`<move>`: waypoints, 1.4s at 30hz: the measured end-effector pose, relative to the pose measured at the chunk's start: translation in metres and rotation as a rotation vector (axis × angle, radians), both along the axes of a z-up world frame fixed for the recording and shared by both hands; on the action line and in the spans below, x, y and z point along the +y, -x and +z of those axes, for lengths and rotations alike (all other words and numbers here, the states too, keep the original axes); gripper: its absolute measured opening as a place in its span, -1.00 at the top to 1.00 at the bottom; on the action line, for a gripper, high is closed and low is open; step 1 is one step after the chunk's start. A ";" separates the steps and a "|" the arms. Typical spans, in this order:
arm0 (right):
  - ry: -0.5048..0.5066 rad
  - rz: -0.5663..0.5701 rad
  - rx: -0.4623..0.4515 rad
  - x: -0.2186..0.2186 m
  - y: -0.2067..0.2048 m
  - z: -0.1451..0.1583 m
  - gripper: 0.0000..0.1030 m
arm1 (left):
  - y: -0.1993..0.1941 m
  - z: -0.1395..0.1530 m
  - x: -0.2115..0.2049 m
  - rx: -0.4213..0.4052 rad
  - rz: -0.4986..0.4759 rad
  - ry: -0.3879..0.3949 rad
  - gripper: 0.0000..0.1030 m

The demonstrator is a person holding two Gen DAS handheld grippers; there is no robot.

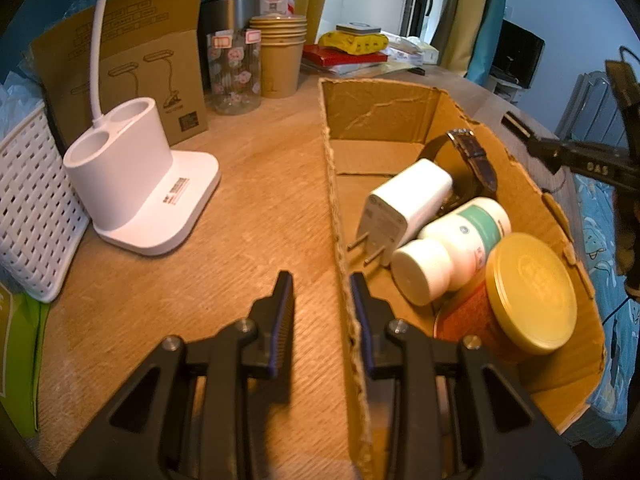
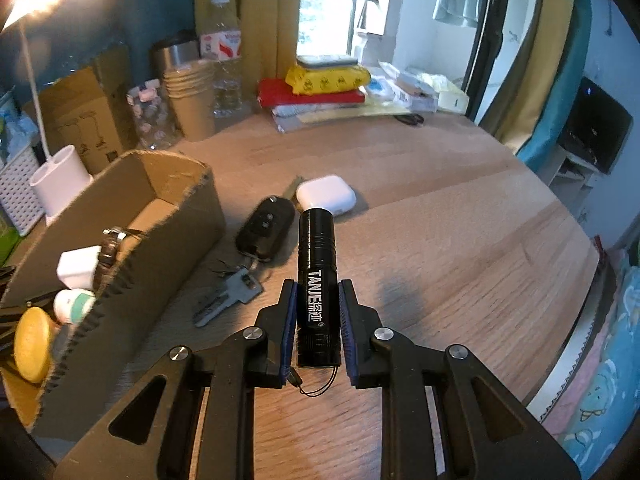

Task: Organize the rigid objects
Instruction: 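Close the right gripper on the black flashlight and lift it, then carry the flashlight over the box and lower it inside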

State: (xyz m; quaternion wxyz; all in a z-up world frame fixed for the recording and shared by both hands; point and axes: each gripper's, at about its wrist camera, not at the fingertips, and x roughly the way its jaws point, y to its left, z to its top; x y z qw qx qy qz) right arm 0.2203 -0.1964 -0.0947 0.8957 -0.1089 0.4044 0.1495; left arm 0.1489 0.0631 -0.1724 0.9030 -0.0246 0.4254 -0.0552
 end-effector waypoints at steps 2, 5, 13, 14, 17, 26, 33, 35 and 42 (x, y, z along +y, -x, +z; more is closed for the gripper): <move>0.000 0.010 -0.013 0.003 0.004 0.007 0.58 | 0.000 0.000 0.000 0.000 0.000 0.000 0.40; 0.001 0.023 -0.039 0.008 0.009 0.020 0.58 | 0.000 0.000 0.000 0.000 0.000 0.000 0.40; 0.017 0.079 -0.080 0.029 0.021 0.042 0.58 | 0.001 0.001 0.000 -0.003 -0.001 -0.008 0.40; 0.019 0.088 -0.082 0.032 0.022 0.044 0.58 | 0.001 0.001 0.000 -0.002 0.000 -0.007 0.40; 0.026 0.109 -0.092 0.041 0.026 0.049 0.58 | 0.002 0.001 0.001 -0.006 0.003 -0.009 0.40; 0.035 0.154 -0.130 0.064 0.033 0.062 0.58 | 0.003 0.002 -0.001 -0.006 0.003 -0.008 0.40; 0.036 0.185 -0.153 0.081 0.034 0.070 0.58 | 0.003 0.002 -0.001 -0.006 0.003 -0.007 0.40; 0.035 0.193 -0.161 0.086 0.035 0.073 0.58 | 0.003 0.002 -0.001 -0.006 0.004 -0.007 0.40; 0.033 0.222 -0.177 0.101 0.035 0.079 0.58 | 0.003 0.002 -0.001 -0.006 0.004 -0.007 0.40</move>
